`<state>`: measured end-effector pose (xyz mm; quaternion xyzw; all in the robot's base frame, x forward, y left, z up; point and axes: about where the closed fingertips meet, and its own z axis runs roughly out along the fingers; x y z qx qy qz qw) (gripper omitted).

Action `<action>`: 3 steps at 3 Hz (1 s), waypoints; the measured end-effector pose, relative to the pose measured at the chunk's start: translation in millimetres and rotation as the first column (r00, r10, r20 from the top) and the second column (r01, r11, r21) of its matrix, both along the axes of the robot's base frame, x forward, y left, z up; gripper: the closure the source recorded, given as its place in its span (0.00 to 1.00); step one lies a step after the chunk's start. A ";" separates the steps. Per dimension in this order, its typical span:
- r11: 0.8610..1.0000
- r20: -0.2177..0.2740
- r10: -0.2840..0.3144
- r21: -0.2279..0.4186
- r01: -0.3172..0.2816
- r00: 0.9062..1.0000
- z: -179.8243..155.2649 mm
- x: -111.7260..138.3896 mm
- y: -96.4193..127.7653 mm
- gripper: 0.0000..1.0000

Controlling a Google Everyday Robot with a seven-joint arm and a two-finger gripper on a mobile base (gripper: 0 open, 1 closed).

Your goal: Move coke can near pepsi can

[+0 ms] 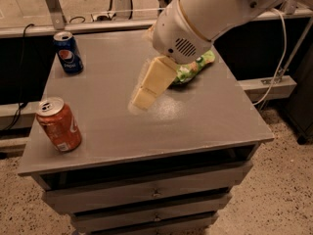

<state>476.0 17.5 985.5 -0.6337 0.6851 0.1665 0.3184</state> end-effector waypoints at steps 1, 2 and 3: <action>1.000 0.000 0.000 -0.002 0.000 1.000 -0.1 -0.3 -0.4 0.00; 0.997 -0.013 0.016 0.070 -0.015 1.000 -4.4 -3.3 12.4 0.00; 0.977 -0.053 0.060 0.207 -0.048 0.997 -28.6 -11.2 59.6 0.00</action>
Offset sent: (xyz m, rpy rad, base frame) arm -0.0064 0.0351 -0.0157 0.2298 0.0529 0.0436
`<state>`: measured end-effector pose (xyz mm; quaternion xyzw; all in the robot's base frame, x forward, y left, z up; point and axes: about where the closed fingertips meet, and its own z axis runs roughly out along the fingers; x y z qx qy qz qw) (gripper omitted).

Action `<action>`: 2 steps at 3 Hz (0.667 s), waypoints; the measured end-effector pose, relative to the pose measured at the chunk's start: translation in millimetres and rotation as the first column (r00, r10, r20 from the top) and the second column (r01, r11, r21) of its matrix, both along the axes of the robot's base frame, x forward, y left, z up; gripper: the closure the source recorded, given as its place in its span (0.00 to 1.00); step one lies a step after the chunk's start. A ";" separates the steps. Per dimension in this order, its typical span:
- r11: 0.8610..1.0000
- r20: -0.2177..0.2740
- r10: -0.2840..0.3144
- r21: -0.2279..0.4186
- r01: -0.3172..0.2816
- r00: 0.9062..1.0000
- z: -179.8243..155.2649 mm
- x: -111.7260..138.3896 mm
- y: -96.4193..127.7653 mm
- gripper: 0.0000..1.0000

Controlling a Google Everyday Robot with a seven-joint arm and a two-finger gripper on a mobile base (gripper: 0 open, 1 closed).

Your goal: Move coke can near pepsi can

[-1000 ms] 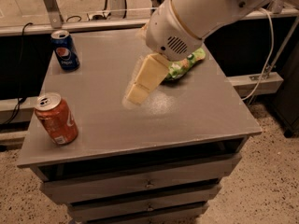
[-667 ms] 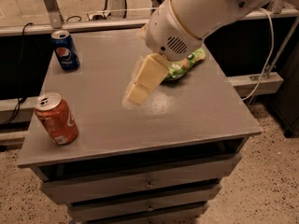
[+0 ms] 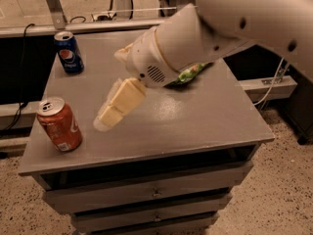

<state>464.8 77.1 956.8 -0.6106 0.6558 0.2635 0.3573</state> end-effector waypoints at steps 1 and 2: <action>0.994 -0.031 0.023 0.112 -0.019 0.999 -22.4 0.5 41.1 0.00; 0.983 -0.047 0.038 0.184 -0.029 0.998 -44.3 7.6 77.7 0.00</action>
Offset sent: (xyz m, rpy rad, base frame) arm 0.0216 0.1167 -0.0722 0.2721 0.0767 0.0405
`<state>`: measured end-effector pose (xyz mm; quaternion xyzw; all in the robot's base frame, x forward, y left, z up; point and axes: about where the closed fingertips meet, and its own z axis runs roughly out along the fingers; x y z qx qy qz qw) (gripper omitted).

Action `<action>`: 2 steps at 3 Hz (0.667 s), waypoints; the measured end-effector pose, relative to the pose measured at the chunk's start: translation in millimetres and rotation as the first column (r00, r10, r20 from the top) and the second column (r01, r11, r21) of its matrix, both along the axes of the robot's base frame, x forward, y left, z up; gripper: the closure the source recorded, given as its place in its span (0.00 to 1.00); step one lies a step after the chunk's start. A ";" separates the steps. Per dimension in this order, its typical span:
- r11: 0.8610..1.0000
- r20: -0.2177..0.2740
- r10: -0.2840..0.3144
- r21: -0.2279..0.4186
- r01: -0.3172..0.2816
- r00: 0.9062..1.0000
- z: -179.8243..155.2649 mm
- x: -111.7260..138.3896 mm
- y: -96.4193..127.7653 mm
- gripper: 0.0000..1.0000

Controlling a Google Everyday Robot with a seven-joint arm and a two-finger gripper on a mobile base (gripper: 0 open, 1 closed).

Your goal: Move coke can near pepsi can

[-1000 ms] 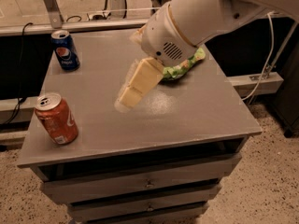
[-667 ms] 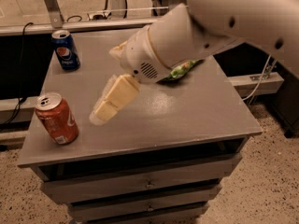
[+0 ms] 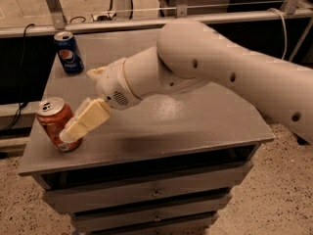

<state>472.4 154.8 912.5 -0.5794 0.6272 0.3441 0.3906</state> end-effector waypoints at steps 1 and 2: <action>0.999 -0.028 0.019 0.035 -0.018 0.999 -19.1 1.2 28.8 0.00; 0.998 -0.064 0.037 0.059 -0.033 0.997 -32.6 -2.7 48.7 0.18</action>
Offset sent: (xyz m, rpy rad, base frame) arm -0.0036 0.0696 -0.0509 0.0880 0.1144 0.0462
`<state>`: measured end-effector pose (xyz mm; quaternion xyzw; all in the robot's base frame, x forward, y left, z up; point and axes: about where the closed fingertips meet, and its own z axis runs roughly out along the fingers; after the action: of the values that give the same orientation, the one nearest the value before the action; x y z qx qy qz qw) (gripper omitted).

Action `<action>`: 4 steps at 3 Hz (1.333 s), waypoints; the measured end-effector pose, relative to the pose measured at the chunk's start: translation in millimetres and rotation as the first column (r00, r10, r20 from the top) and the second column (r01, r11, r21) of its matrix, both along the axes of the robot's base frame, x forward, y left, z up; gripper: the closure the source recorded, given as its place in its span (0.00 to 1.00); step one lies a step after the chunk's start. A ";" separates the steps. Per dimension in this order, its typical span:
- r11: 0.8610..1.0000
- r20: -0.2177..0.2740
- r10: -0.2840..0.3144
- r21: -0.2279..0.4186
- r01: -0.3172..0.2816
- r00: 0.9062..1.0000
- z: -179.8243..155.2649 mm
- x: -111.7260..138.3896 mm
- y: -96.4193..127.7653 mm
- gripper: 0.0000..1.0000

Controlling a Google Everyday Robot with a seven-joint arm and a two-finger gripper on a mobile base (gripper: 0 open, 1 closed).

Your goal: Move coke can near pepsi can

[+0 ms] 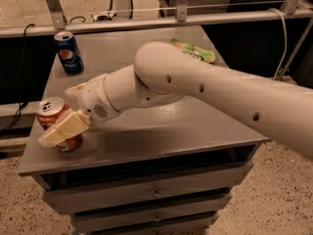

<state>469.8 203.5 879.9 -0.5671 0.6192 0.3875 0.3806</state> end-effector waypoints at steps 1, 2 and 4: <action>1.000 -0.012 -0.013 0.011 0.014 1.000 -3.1 3.7 1.3 0.41; 0.996 0.036 -0.086 0.004 0.086 0.996 9.6 30.2 -27.3 0.73; 0.971 0.184 -0.226 -0.031 0.236 0.956 47.8 136.6 -90.1 1.00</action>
Offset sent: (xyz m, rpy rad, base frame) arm 0.0529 -0.0565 0.0162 0.0022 -0.0633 -0.1585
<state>606.4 113.4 927.7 -0.5333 0.6543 0.2713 0.4625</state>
